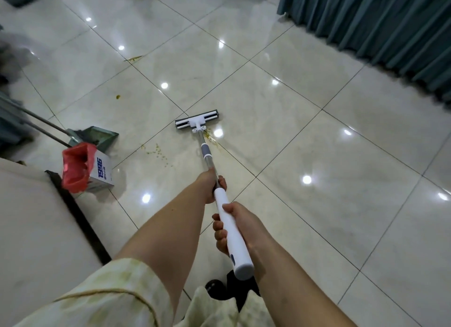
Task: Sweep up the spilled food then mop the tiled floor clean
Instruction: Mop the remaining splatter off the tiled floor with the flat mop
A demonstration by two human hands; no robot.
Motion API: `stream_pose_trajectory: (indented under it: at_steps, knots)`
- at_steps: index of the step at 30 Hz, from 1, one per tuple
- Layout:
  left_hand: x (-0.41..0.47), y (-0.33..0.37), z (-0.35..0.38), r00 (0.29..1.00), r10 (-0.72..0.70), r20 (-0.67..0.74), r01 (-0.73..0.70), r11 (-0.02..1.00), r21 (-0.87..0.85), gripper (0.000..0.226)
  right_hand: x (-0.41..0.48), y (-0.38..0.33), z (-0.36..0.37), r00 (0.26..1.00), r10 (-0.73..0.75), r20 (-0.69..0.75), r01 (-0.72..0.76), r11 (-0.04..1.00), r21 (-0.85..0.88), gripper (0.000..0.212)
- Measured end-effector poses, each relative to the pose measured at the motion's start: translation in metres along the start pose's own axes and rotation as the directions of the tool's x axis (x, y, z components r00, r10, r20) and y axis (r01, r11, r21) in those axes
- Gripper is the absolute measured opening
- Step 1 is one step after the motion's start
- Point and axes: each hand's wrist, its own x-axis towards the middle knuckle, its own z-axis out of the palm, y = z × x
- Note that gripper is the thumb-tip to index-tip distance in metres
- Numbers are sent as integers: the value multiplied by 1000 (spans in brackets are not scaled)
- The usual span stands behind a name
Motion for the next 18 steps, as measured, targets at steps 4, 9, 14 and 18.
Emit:
stream_pose_trajectory:
  at_steps: [4, 9, 14, 18]
  knots:
    - [2, -16, -14, 1000, 26, 1, -26, 998, 49, 48, 4, 30, -2, 998, -52, -28, 52, 999, 15, 20]
    - [-4, -50, -60, 996, -47, 77, 45, 999, 22, 19, 9, 88, -3, 999, -11, -41, 12, 1000, 21, 17]
    - [-32, -90, -83, 987, -76, 144, 85, 995, -52, 20, -6, 131, -9, 999, -2, -43, 3, 1000, 5, 20]
    - [-64, -132, -81, 984, -59, 167, 85, 985, -152, 32, -46, 158, -24, 1000, -2, -18, 2, 1000, 18, 24]
